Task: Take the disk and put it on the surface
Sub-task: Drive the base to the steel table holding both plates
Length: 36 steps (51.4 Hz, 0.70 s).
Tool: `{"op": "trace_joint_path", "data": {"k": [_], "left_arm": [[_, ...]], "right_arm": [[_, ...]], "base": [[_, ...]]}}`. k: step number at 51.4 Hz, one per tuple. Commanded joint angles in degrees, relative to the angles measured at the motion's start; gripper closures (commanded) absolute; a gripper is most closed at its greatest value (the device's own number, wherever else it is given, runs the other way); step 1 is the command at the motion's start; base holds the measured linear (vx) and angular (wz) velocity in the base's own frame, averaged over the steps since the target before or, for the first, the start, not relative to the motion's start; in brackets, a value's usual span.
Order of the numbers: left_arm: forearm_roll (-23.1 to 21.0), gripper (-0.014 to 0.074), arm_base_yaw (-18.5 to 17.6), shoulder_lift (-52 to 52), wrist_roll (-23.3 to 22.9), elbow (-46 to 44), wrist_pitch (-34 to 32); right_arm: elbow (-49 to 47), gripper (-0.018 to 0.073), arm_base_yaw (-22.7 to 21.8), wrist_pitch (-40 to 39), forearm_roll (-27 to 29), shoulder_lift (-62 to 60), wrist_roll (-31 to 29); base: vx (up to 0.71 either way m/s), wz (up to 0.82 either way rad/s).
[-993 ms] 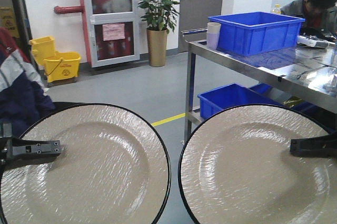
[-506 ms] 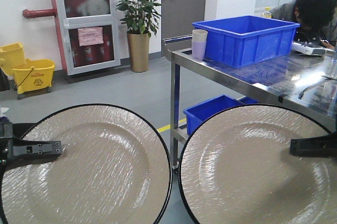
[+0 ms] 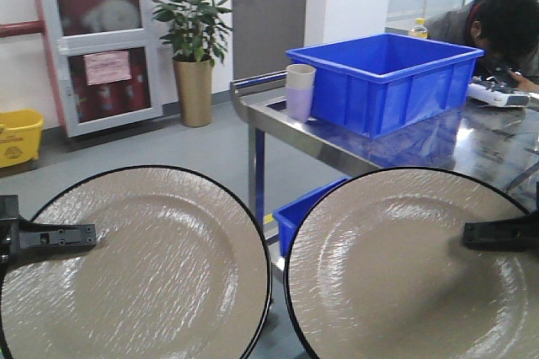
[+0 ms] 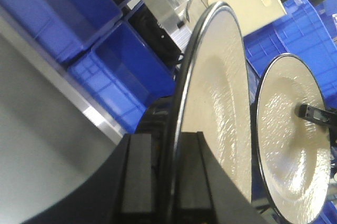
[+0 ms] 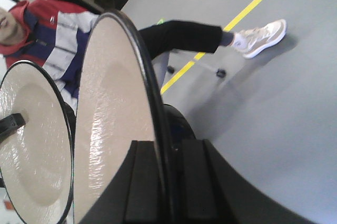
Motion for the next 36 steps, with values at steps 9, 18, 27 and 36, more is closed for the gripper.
{"op": "trace_joint_path", "data": {"k": [9,18,27,36], "left_arm": [[-7.7,0.0605,-0.1,-1.9,-0.9,-1.9,1.4],[-7.7,0.0605,-0.1,-1.9,-0.9,-1.9,1.4],[-7.7,0.0605,-0.1,-1.9,-0.9,-1.9,1.3],[-7.7,0.0605,-0.1,-1.9,-0.9,-1.9,1.1]], "right_arm": [[-1.8,0.0568,-0.2,-0.5,7.7,-1.5,0.3],[-1.8,0.0568,-0.2,-0.5,7.7,-1.5,0.3],[-1.8,0.0568,-0.2,-0.4,7.7,-1.5,0.3],[-1.8,0.0568,-0.2,-0.4,7.7,-1.5,0.3]], "base": [[0.46,-0.35],[0.43,-0.58],[0.39,-0.76],[0.35,-0.85]]}}
